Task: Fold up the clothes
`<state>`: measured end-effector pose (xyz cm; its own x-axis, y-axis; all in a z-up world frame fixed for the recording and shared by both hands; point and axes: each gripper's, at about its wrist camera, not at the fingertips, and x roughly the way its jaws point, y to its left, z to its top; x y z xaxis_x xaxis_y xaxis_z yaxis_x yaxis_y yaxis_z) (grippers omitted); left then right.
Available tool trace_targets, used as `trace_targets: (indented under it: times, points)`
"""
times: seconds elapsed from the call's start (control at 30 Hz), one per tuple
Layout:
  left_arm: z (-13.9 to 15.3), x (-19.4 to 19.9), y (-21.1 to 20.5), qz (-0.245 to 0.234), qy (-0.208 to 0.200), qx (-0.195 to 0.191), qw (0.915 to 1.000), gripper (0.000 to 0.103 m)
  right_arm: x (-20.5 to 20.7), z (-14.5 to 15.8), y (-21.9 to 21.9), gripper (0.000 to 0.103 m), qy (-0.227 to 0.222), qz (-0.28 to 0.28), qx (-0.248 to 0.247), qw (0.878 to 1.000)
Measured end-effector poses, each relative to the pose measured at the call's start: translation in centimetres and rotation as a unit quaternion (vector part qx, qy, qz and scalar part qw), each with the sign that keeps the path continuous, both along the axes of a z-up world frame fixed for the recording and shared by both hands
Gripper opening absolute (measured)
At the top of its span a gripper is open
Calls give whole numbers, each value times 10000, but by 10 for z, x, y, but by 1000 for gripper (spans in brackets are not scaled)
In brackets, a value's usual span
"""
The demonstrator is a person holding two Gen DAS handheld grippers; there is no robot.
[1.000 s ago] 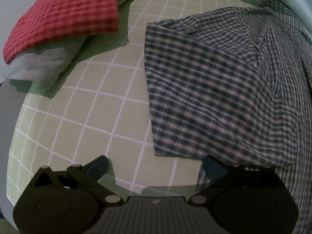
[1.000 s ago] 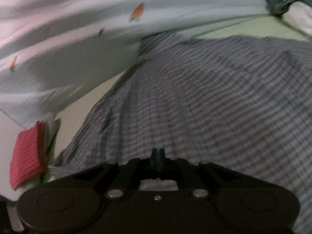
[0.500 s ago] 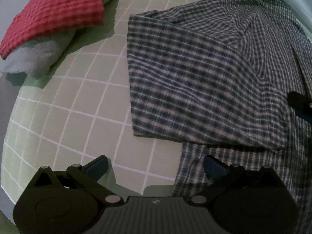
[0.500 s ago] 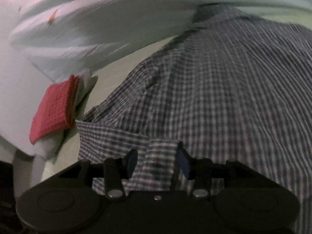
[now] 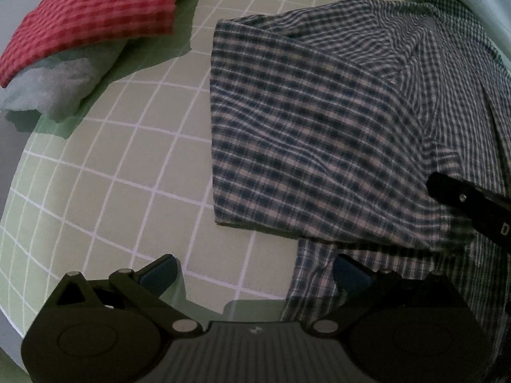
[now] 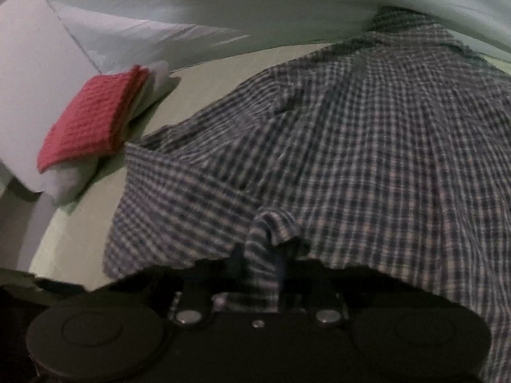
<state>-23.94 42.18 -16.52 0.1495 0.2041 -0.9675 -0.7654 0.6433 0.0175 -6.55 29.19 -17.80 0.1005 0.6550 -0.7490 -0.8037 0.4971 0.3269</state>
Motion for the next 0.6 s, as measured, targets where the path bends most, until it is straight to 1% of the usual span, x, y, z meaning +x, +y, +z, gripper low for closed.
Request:
trace_targets:
  times: [0.07, 0.17, 0.3, 0.43, 0.53, 0.6]
  points:
    - [1, -1, -1, 11, -7, 19, 10000, 103, -4, 9, -4, 8, -238, 136, 98, 9996]
    - [3, 0, 1, 23, 17, 50, 10000, 103, -14, 28, -6, 8, -837, 381, 270, 9954]
    - [14, -3, -10, -27, 33, 156, 9999, 103, -16, 49, -13, 8, -1251, 390, 498, 9901]
    - [34, -7, -21, -170, -83, 472, 9987, 103, -7, 60, -24, 8, -1341, 176, 635, 9888]
    - [53, -16, -30, -189, -262, 586, 9978, 103, 0, 66, -38, 8, -1337, -12, 702, 9885]
    - [62, -14, -35, -159, -387, 655, 9970, 103, 5, 71, -50, 8, -1365, -101, 740, 9878]
